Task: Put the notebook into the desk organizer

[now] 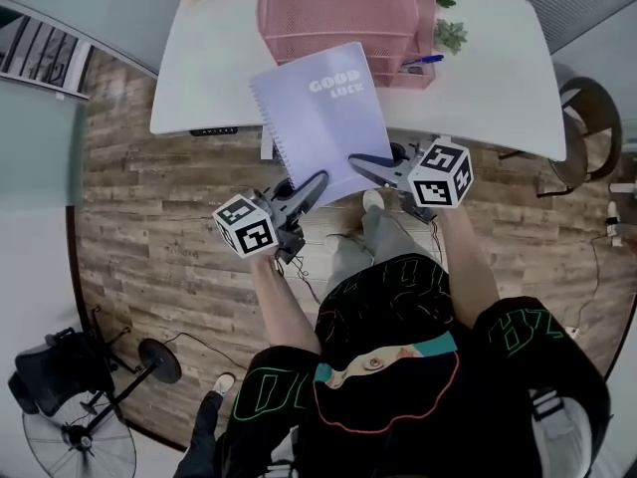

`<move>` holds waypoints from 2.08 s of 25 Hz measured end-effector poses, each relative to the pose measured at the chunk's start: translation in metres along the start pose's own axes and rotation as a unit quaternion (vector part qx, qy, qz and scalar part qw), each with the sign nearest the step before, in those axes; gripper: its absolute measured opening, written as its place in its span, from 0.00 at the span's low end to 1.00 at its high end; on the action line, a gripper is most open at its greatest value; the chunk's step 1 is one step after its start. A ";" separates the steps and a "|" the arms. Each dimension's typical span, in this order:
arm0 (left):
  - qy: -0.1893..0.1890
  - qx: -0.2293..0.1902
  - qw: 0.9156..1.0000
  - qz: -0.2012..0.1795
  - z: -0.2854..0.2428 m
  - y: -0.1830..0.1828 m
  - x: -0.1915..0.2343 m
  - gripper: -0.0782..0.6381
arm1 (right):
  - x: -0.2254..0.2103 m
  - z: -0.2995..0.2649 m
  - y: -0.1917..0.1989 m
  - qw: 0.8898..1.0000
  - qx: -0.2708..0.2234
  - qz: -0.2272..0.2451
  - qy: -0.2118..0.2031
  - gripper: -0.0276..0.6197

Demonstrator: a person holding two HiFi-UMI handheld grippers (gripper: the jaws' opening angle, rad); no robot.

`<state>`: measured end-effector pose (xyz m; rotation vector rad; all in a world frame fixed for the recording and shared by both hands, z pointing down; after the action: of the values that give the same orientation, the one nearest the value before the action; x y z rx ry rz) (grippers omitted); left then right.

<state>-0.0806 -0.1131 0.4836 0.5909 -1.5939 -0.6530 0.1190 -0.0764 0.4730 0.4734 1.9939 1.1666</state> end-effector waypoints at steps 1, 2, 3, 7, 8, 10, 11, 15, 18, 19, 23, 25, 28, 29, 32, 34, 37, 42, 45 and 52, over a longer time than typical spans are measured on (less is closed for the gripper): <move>0.003 0.002 1.000 -0.001 -0.004 -0.001 0.000 0.18 | -0.002 0.003 0.001 1.000 -0.005 -0.006 0.003 0.16; 0.005 0.004 1.000 -0.002 -0.008 -0.003 0.000 0.18 | -0.004 0.007 0.001 1.000 -0.010 -0.010 0.006 0.16; 0.006 0.007 1.000 -0.003 -0.012 -0.005 0.000 0.18 | -0.006 0.010 0.000 1.000 -0.015 -0.015 0.010 0.16; 0.005 0.020 1.000 -0.005 -0.029 -0.019 0.002 0.18 | -0.017 0.020 -0.007 0.999 -0.031 -0.025 0.026 0.16; 0.004 0.023 1.000 -0.003 -0.033 -0.022 0.003 0.18 | -0.020 0.021 -0.009 0.999 -0.033 -0.028 0.030 0.16; 0.002 0.027 1.000 0.003 -0.040 -0.029 0.005 0.18 | -0.025 0.024 -0.013 0.998 -0.037 -0.034 0.035 0.16; 0.001 0.028 1.000 0.006 -0.043 -0.032 0.006 0.18 | -0.028 0.025 -0.015 0.998 -0.039 -0.035 0.037 0.16; 0.000 0.027 1.000 0.016 -0.052 -0.044 0.013 0.19 | -0.039 0.026 -0.023 0.997 -0.044 -0.040 0.040 0.17; 0.003 0.018 0.999 0.029 -0.058 -0.053 0.018 0.20 | -0.046 0.025 -0.031 0.997 -0.048 -0.046 0.041 0.18; 0.003 0.015 0.999 0.036 -0.060 -0.057 0.020 0.20 | -0.048 0.025 -0.034 0.997 -0.048 -0.048 0.042 0.18; 0.005 0.008 0.998 0.063 -0.065 -0.072 0.027 0.21 | -0.059 0.022 -0.049 0.997 -0.044 -0.056 0.039 0.19; 0.005 0.003 0.997 0.071 -0.068 -0.079 0.031 0.21 | -0.064 0.020 -0.056 0.996 -0.046 -0.060 0.039 0.19; 0.000 -0.007 0.997 0.082 -0.071 -0.088 0.035 0.21 | -0.069 0.018 -0.065 0.996 -0.039 -0.064 0.049 0.20; 0.000 -0.011 0.996 0.085 -0.071 -0.090 0.036 0.21 | -0.070 0.018 -0.068 0.996 -0.036 -0.065 0.051 0.20; 0.010 -0.015 0.996 0.088 -0.075 -0.096 0.039 0.21 | -0.073 0.018 -0.076 0.996 -0.026 -0.064 0.055 0.21; 0.015 -0.010 0.996 0.083 -0.079 -0.099 0.040 0.21 | -0.076 0.021 -0.080 0.996 -0.016 -0.064 0.057 0.22; 0.023 0.006 0.998 0.066 -0.091 -0.103 0.039 0.22 | -0.082 0.029 -0.085 0.997 0.009 -0.062 0.053 0.23; 0.036 -0.005 0.996 0.077 -0.098 -0.106 0.043 0.23 | -0.087 0.032 -0.095 0.995 0.036 -0.063 0.064 0.24; 0.039 -0.012 0.996 0.078 -0.098 -0.107 0.045 0.23 | -0.088 0.032 -0.096 0.995 0.041 -0.068 0.064 0.25; 0.072 -0.005 0.995 0.065 -0.096 -0.106 0.039 0.25 | -0.085 0.036 -0.097 0.996 0.039 -0.073 0.034 0.27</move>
<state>0.0107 -0.2229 0.4451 0.5108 -1.4802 -0.5105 0.2068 -0.1597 0.4159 0.3250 2.1007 1.0294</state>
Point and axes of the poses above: the fingertips, and each gripper's own axes: z backward along the fingers, x to its left, y out of its underside, the point moved 8 cm from there along z, backward along the fingers, and after that the axes turned 3 degrees about z, right-handed, at the moved point
